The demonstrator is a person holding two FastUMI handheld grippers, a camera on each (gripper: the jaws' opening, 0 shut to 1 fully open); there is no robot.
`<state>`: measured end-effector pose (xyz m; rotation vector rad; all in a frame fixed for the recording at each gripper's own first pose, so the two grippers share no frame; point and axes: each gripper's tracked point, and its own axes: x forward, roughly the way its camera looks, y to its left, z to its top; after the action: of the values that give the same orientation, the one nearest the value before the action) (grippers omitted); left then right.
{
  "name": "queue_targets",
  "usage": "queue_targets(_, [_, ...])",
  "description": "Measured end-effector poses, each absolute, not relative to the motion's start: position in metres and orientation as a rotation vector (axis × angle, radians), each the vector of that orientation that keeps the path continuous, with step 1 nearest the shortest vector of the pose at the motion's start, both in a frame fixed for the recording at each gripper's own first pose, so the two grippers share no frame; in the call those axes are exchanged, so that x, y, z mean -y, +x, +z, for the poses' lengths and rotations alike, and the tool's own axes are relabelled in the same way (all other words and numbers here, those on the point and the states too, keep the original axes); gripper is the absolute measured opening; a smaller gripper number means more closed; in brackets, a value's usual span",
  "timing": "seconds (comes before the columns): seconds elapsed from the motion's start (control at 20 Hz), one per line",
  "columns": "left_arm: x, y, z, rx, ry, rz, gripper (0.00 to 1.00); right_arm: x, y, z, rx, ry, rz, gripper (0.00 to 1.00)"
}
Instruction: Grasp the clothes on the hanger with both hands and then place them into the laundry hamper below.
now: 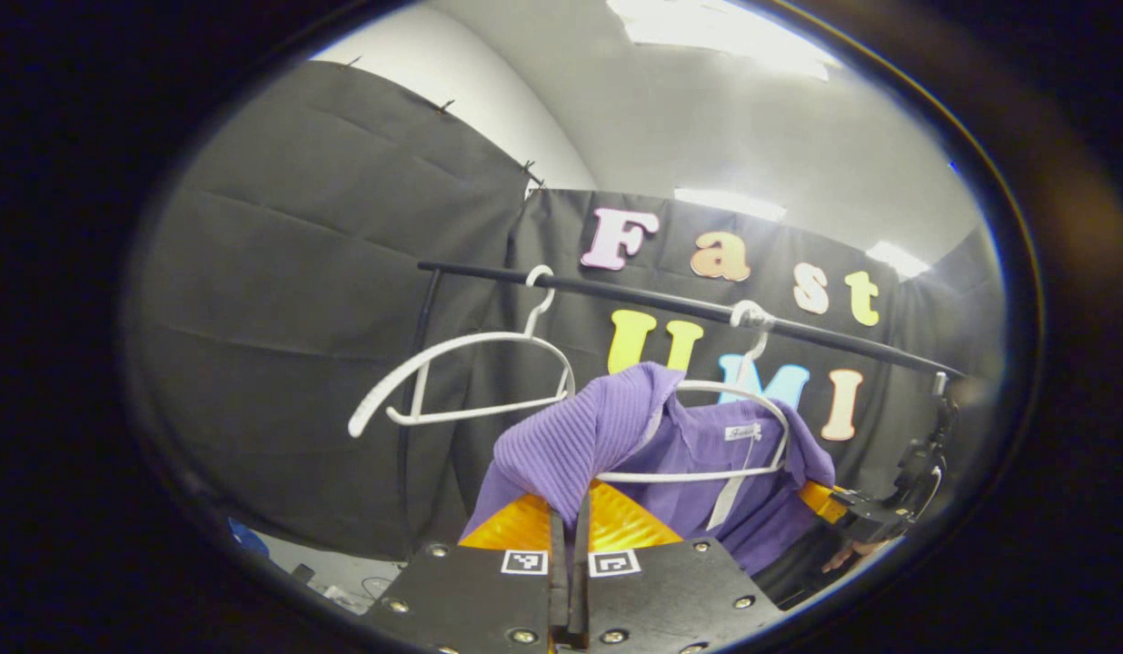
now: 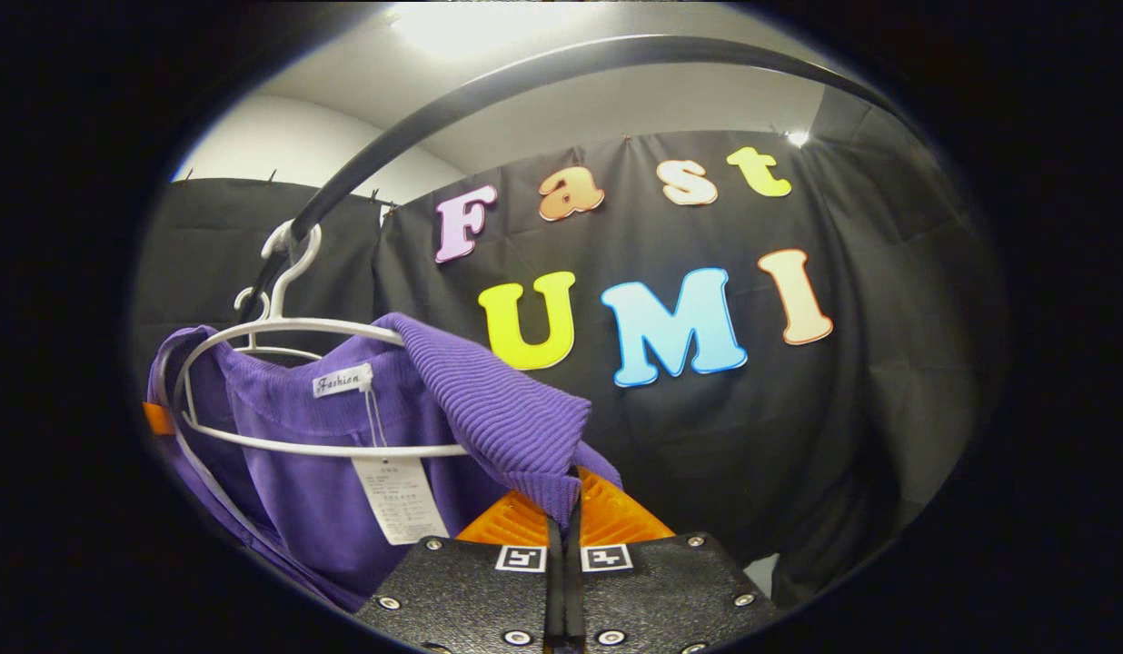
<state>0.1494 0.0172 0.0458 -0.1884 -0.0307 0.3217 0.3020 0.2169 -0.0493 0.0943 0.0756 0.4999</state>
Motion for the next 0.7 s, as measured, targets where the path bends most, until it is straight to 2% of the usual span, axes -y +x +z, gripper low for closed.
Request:
queue_targets(0.05, [-0.021, 0.146, 0.050, 0.040, -0.181, 0.333, 0.01, -0.215, 0.309, -0.047, -0.071, 0.098, 0.491, 0.00])
queue_targets(0.25, [-0.039, 0.137, 0.071, 0.069, -0.166, 0.364, 0.01, -0.202, 0.321, -0.033, -0.026, 0.121, 0.455, 0.00])
queue_targets(0.35, [-0.053, 0.137, 0.087, 0.093, -0.144, 0.379, 0.01, -0.202, 0.329, -0.028, -0.005, 0.110, 0.447, 0.00])
queue_targets(0.4, [-0.060, 0.140, 0.095, 0.101, -0.134, 0.384, 0.07, -0.201, 0.332, -0.026, 0.007, 0.102, 0.443, 0.00])
queue_targets(0.7, [-0.098, 0.145, 0.098, 0.093, -0.144, 0.396, 0.07, -0.208, 0.343, -0.022, 0.031, 0.074, 0.440, 0.00])
